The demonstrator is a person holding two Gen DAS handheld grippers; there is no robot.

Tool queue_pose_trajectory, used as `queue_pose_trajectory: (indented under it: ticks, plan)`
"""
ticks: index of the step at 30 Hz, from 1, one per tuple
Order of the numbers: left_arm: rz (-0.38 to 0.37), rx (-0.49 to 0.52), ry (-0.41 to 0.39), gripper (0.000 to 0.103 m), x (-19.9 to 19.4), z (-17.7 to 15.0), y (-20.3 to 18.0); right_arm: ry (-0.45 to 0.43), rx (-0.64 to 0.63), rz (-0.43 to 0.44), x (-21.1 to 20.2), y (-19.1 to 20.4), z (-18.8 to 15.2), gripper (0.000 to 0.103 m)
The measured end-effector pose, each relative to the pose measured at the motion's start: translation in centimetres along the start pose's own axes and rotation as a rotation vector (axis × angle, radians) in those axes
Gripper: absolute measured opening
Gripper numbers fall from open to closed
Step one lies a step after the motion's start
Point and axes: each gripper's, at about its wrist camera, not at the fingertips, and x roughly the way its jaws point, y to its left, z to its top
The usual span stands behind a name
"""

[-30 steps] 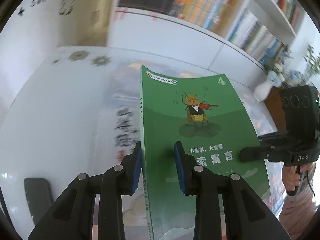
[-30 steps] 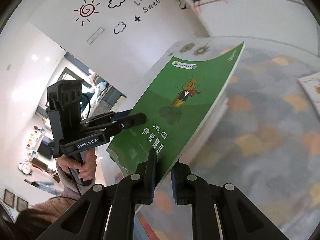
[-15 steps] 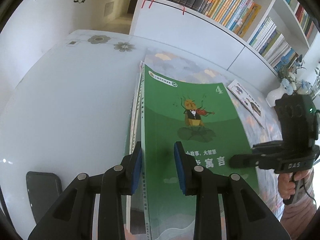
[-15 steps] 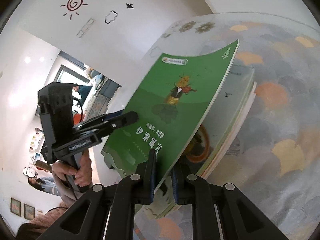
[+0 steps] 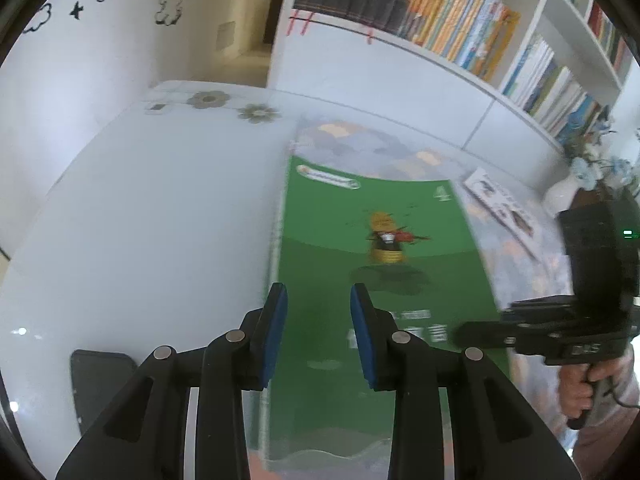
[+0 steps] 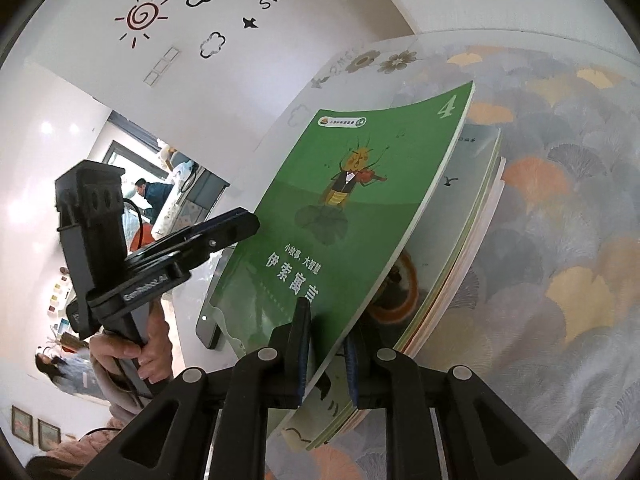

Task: Organize books

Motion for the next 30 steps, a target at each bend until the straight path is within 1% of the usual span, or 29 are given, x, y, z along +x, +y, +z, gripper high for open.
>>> queue_pose_trajectory:
  ticks: [2, 4, 6, 7, 9, 11, 12, 14, 16, 19, 21, 23, 26, 28, 30]
  plan:
    - [-0.02, 0.026, 0.005, 0.031, 0.0, 0.0, -0.8, 0.002, 0.009, 0.001, 0.0, -0.1, 0.0, 0.015]
    - [-0.021, 0.052, 0.035, 0.031, 0.6, -0.2, -1.6, 0.005, 0.01, -0.009, 0.0, 0.0, 0.1, 0.017]
    - [-0.008, 0.062, 0.076, 0.03, 1.6, -0.5, -2.0, 0.007, 0.02, -0.014, 0.1, 0.3, 0.2, 0.022]
    - [-0.009, 0.065, 0.07, 0.031, 1.8, -0.6, -2.1, 0.007, 0.023, -0.021, 0.1, 0.4, 0.2, 0.024]
    - [-0.004, 0.068, 0.07, 0.03, 1.8, -0.7, -2.1, 0.011, 0.023, -0.025, 0.0, 0.7, 0.1, 0.03]
    - [-0.005, 0.057, 0.074, 0.03, 1.8, -0.6, -2.0, 0.013, 0.022, -0.021, -0.3, 0.9, -0.1, 0.044]
    - [-0.006, 0.052, 0.071, 0.03, 1.7, -0.6, -2.0, 0.01, 0.021, -0.028, -0.5, 1.0, -0.2, 0.046]
    - [-0.002, 0.061, 0.069, 0.03, 1.8, -0.6, -1.9, 0.017, -0.006, -0.061, -1.1, 1.3, -0.7, 0.046]
    - [0.019, 0.078, 0.062, 0.03, 1.8, -0.7, -2.2, 0.019, -0.015, -0.078, -1.7, 1.0, -1.3, 0.046]
    - [0.058, 0.067, 0.066, 0.031, 1.7, -0.5, -2.6, 0.019, 0.01, -0.097, -3.0, -0.7, -2.3, 0.046]
    - [0.059, 0.051, 0.077, 0.031, 1.6, -0.4, -3.3, 0.007, 0.037, -0.118, -3.9, -2.4, -3.0, 0.046]
    - [0.051, 0.059, 0.055, 0.031, 1.0, -0.4, -4.7, -0.006, 0.082, -0.142, -4.7, -4.7, -3.7, 0.047]
    - [0.056, 0.093, 0.049, 0.031, 1.0, -0.1, -7.4, -0.036, 0.173, -0.12, -6.4, -8.0, -4.6, 0.046]
    - [0.056, 0.132, 0.044, 0.032, 1.4, 0.0, -9.9, -0.06, 0.201, -0.11, -7.7, -9.6, -5.1, 0.046]
    - [0.039, 0.159, 0.044, 0.032, 2.1, 0.0, -12.5, -0.096, 0.208, -0.138, -9.6, -11.2, -5.4, 0.046]
